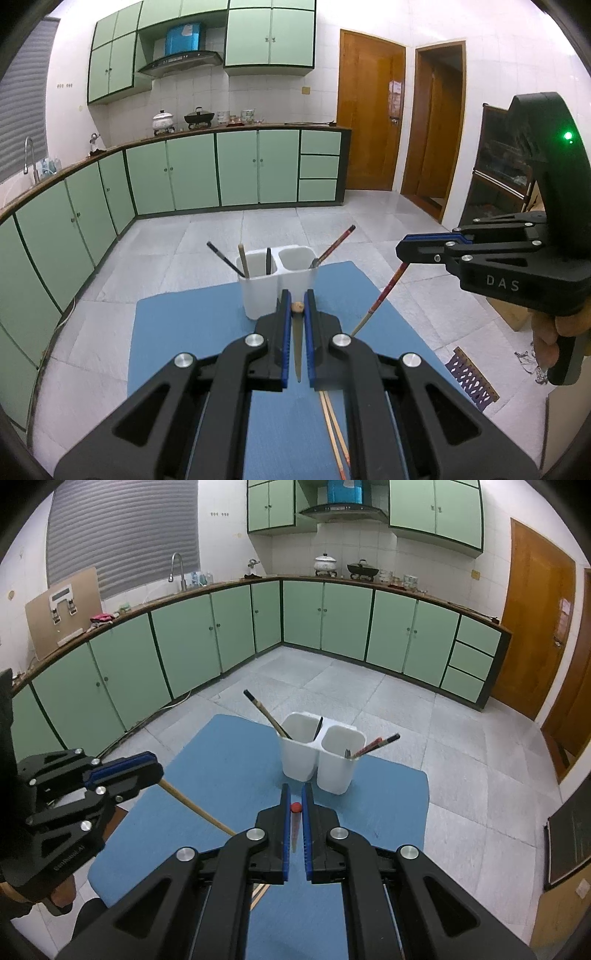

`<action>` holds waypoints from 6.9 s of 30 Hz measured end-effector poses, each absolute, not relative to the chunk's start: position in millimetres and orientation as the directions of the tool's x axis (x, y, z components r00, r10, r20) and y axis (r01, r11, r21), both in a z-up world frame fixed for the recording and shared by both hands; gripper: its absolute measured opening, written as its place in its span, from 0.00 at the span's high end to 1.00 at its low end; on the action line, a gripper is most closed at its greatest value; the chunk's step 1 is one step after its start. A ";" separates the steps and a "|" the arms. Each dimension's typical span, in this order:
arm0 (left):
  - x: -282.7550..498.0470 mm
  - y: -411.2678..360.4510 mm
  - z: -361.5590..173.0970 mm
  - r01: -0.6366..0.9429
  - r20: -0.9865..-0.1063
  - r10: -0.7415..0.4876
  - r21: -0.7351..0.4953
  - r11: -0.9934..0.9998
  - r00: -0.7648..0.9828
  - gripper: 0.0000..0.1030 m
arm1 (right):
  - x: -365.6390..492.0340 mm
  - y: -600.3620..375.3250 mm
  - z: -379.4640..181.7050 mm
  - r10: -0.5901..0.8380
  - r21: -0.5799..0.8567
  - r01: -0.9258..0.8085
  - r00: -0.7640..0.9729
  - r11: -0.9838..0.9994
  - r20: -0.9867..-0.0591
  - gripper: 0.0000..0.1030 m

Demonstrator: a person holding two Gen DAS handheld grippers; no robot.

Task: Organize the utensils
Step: 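Carry both chopsticks to the white holder and drop them in, then move both tools back over the last two red-patterned chopsticks, then grasp a red-patterned chopstick with the left tool while the right tool grasps the other, then carry both red-patterned chopsticks to the white holder and drop them in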

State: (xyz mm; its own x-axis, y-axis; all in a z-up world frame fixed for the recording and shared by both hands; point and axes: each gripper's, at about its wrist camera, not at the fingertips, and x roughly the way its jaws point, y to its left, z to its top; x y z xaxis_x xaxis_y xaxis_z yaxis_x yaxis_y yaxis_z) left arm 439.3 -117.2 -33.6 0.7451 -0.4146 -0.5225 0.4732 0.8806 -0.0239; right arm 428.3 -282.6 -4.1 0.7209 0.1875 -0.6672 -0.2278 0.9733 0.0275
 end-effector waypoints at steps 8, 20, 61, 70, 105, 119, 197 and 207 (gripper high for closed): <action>464.0 -123.5 -4.0 0.457 -0.493 -0.399 -0.003 0.889 0.773 0.94 | 443.0 -282.6 20.4 0.190 0.015 -0.238 0.736 0.971 -0.650 0.95; 507.3 -136.5 45.8 0.413 -0.437 -0.381 -0.022 0.910 0.815 0.94 | 483.1 -286.9 65.6 0.164 -0.009 -0.217 0.765 0.976 -0.623 0.95; 637.5 -141.7 -12.4 0.309 -0.495 -0.277 -0.017 0.951 0.824 0.88 | 602.7 -350.1 0.3 0.121 0.115 -0.058 0.724 0.992 -0.680 0.83; 547.2 -94.3 -5.4 0.328 -0.422 -0.294 0.007 0.945 0.858 0.65 | 473.5 -347.1 -0.3 0.112 0.071 -0.087 0.841 0.994 -0.529 0.70; 295.1 -0.1 -186.4 0.204 -0.560 -0.227 -0.104 0.973 0.797 0.37 | 232.4 -204.6 -273.2 0.092 0.052 -0.078 0.743 0.996 -0.663 0.64; 294.6 -33.7 -214.8 0.239 -0.602 -0.267 -0.127 0.963 0.753 0.37 | 244.9 -254.2 -271.9 0.086 0.096 -0.030 0.746 0.995 -0.660 0.88; 285.6 -106.6 -270.1 0.313 -0.677 -0.335 -0.160 0.936 0.656 0.94 | 224.3 -284.8 -261.8 0.076 0.121 0.003 0.765 0.993 -0.639 0.97; 277.5 -104.8 -238.4 0.308 -0.628 -0.340 -0.165 0.937 0.700 0.95 | 221.7 -287.4 -261.7 0.080 0.147 0.020 0.760 0.989 -0.645 0.92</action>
